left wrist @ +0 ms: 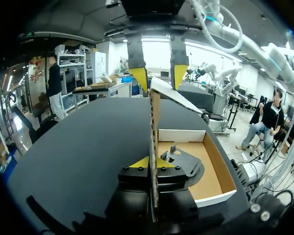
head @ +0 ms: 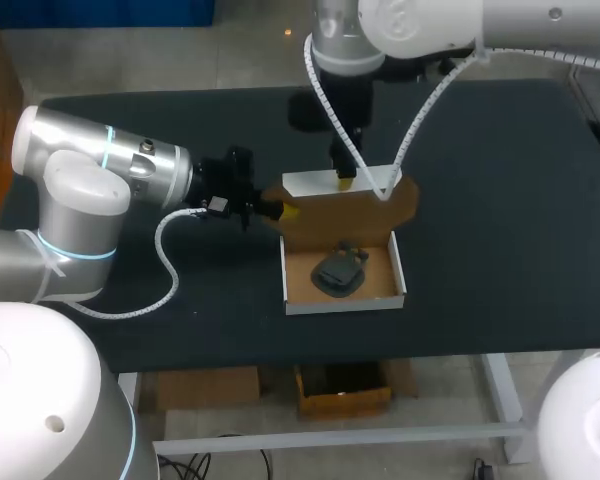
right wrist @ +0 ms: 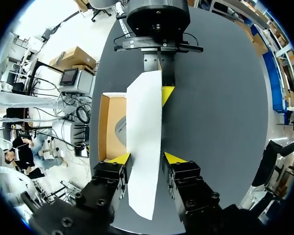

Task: Assemble the packaging by folding the flat box into shape, placing the metal phone stand inside, and closing the box properly

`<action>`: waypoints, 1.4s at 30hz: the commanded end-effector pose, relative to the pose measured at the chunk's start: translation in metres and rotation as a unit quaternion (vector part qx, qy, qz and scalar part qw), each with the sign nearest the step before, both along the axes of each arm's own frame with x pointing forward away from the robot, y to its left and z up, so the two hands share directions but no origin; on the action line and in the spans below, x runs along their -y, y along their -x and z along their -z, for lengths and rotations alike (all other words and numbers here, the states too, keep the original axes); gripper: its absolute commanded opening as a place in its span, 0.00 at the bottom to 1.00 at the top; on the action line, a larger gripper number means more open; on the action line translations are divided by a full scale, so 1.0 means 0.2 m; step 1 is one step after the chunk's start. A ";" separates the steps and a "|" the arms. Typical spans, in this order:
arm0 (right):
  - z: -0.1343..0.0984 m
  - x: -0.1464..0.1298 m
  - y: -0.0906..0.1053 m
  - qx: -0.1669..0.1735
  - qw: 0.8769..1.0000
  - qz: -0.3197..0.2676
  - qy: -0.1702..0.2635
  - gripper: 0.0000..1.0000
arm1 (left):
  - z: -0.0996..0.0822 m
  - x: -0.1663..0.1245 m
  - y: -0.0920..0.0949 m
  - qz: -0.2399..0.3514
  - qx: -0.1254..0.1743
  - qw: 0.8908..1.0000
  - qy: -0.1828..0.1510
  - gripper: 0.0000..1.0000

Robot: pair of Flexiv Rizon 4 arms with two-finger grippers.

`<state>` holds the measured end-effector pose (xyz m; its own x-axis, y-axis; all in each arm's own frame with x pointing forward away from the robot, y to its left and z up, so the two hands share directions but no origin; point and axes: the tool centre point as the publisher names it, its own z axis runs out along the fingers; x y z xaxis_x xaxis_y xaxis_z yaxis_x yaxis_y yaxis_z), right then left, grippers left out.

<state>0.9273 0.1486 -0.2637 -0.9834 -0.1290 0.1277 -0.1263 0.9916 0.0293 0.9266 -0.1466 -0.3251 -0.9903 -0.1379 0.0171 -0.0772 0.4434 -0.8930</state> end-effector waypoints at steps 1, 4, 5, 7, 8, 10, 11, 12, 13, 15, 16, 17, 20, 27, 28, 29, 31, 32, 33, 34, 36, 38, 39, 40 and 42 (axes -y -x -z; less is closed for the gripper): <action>0.01 0.00 -0.01 -0.008 1.000 -0.003 0.003 0.27 | 0.01 0.01 0.00 -0.001 0.001 1.000 0.001 0.00; 0.02 0.00 0.00 -0.013 1.000 -0.005 0.004 0.07 | 0.01 0.01 0.00 -0.001 0.001 1.000 0.001 0.00; 0.02 -0.01 0.00 -0.013 1.000 -0.005 0.005 0.00 | 0.01 0.01 0.00 -0.001 0.001 1.000 0.001 0.00; 0.02 -0.01 0.00 -0.014 1.000 -0.007 0.005 0.00 | 0.01 0.01 0.00 -0.001 0.001 1.000 0.001 0.00; 0.02 -0.01 0.01 -0.014 1.000 -0.008 0.006 0.00 | 0.01 0.01 0.00 -0.001 0.001 1.000 0.001 0.00; 0.02 -0.01 0.01 -0.013 1.000 -0.009 0.006 0.00 | 0.01 0.01 0.00 -0.001 0.001 1.000 0.001 0.00; 0.02 -0.01 0.02 -0.013 1.000 -0.010 0.006 0.00 | 0.01 0.01 0.00 -0.001 0.001 1.000 0.001 0.00; 0.02 -0.01 0.02 -0.013 1.000 -0.010 0.006 0.00 | 0.01 0.01 0.00 -0.001 0.001 1.000 0.001 0.00; 0.02 -0.01 0.02 -0.013 1.000 -0.012 0.006 0.00 | 0.01 0.01 0.00 -0.001 0.001 1.000 0.001 0.00; 0.01 -0.01 0.03 -0.013 1.000 -0.014 -0.001 0.01 | 0.01 0.01 0.00 -0.001 0.001 1.000 0.001 0.00; 0.00 -0.01 0.03 -0.013 1.000 -0.016 -0.005 0.42 | 0.01 0.01 0.00 -0.001 0.001 1.000 0.001 0.00; -0.01 -0.01 0.03 -0.011 1.000 -0.016 -0.010 0.86 | 0.01 0.01 0.00 -0.001 0.001 1.000 0.001 0.00; -0.05 0.00 0.03 -0.004 1.000 -0.016 -0.020 1.00 | 0.01 0.01 0.00 -0.001 0.001 1.000 0.001 0.00; -0.12 0.03 -0.01 0.008 0.999 -0.013 -0.044 1.00 | 0.01 0.01 0.00 -0.001 0.001 1.000 0.001 0.00; -0.13 0.03 -0.02 0.009 0.999 -0.011 -0.050 1.00 | 0.01 0.01 0.00 -0.001 0.001 1.000 0.001 0.00; -0.13 0.03 -0.03 0.008 0.998 -0.010 -0.055 1.00 | 0.01 0.01 0.00 -0.001 0.001 1.000 0.001 0.00; -0.15 0.04 -0.05 0.010 0.998 -0.004 -0.060 1.00 | 0.01 0.01 0.00 -0.001 0.001 1.000 0.001 0.00; -0.15 0.04 -0.07 0.009 0.998 -0.002 -0.067 1.00 | 0.01 0.01 0.00 -0.001 0.001 1.000 0.001 0.00; -0.16 0.04 -0.09 0.009 0.997 0.003 -0.071 1.00 | 0.01 0.01 0.00 -0.001 0.001 1.000 0.001 0.00; -0.16 0.05 -0.11 0.010 0.997 0.006 -0.073 1.00 | 0.01 0.01 0.00 -0.001 0.001 1.000 0.001 0.00; -0.18 0.05 -0.14 0.004 0.996 0.022 -0.086 1.00 | 0.01 0.01 0.00 -0.001 0.001 1.000 0.001 0.00; -0.19 0.06 -0.18 0.000 0.995 0.048 -0.088 1.00 | 0.01 0.01 0.00 -0.001 0.001 1.000 0.001 0.00; -0.20 0.07 -0.20 -0.003 0.994 0.058 -0.094 1.00 | 0.01 0.01 0.00 -0.001 0.001 1.000 0.001 0.00; -0.20 0.07 -0.21 -0.002 0.993 0.072 -0.093 1.00 | 0.01 0.01 0.00 -0.001 0.001 1.000 0.001 0.00; -0.21 0.08 -0.24 -0.002 0.991 0.092 -0.098 1.00 | 0.01 0.01 0.00 -0.001 0.001 1.000 0.001 0.00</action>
